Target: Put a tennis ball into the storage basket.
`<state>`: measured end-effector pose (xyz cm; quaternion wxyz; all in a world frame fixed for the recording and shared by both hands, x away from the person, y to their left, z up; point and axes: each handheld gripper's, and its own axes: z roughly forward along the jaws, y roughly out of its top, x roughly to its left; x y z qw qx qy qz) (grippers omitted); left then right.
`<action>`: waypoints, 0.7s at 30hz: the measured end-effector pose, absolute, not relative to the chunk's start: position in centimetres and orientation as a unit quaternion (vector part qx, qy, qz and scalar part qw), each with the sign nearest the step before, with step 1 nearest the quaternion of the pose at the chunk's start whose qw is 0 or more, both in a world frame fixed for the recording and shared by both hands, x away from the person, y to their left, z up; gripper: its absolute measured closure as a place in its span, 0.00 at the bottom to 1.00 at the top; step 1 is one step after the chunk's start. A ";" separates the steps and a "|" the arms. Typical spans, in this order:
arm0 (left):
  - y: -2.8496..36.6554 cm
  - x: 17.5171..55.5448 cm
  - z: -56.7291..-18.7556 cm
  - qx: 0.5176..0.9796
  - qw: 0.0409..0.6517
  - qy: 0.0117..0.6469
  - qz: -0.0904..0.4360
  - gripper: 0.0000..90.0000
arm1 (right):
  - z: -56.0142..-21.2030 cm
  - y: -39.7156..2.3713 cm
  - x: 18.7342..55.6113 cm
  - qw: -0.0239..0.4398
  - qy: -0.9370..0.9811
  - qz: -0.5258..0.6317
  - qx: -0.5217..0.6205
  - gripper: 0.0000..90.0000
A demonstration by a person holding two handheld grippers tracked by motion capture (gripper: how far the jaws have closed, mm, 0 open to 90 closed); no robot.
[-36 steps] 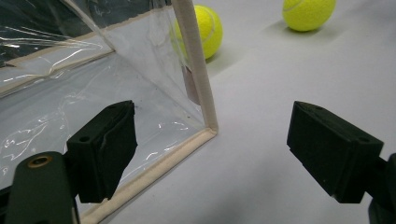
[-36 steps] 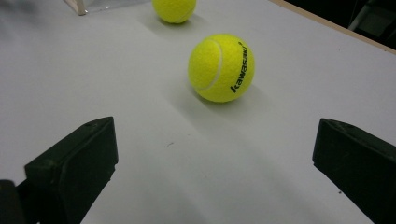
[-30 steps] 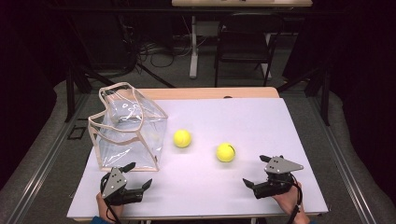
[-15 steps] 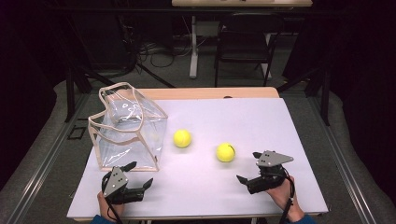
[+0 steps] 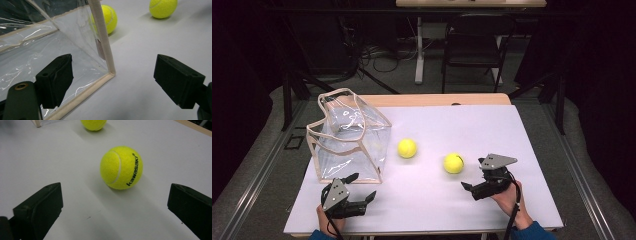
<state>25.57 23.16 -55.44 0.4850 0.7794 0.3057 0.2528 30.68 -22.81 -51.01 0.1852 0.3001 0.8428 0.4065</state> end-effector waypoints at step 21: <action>23.1 25.5 -55.4 0.779 0.484 0.304 0.256 0.18 | -50.8 -21.9 33.7 0.166 0.857 0.382 0.304 0.00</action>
